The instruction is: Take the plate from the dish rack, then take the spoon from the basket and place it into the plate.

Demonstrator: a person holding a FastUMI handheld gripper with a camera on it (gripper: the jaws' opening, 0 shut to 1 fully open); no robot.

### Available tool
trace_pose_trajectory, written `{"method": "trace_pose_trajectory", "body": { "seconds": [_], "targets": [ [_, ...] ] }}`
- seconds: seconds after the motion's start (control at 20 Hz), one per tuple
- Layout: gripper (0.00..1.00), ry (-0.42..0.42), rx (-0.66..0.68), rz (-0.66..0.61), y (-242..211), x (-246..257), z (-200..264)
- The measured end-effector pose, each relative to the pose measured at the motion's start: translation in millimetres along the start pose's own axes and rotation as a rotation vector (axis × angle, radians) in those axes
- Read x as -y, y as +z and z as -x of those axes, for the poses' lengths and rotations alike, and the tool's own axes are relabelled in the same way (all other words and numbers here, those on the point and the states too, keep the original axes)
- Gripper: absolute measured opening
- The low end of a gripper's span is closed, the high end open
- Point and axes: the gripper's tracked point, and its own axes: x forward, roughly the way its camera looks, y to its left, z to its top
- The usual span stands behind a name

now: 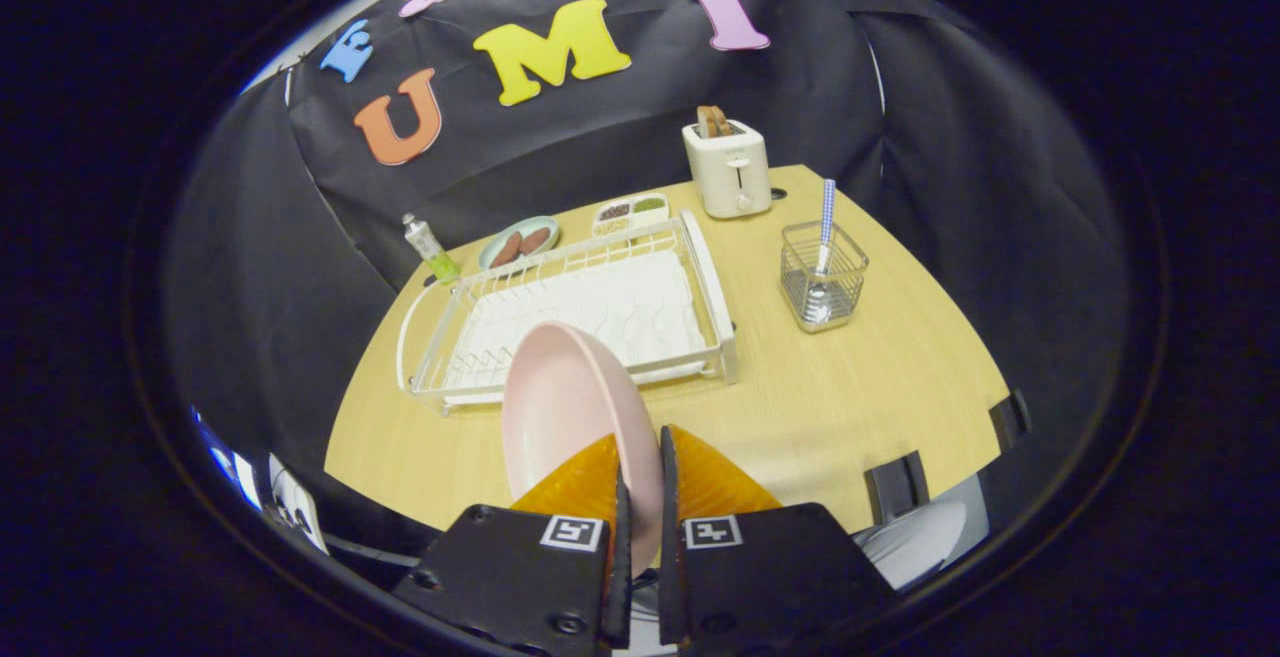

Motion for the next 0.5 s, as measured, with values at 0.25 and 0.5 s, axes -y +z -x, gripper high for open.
{"method": "trace_pose_trajectory", "body": {
  "seconds": [0.25, 0.5],
  "targets": [
    [0.16, -0.019, -0.036, 0.005, -28.0, 8.5, -23.8],
    [0.19, -0.013, -0.025, -0.029, -34.0, 24.8, -40.7]
  ]
}}
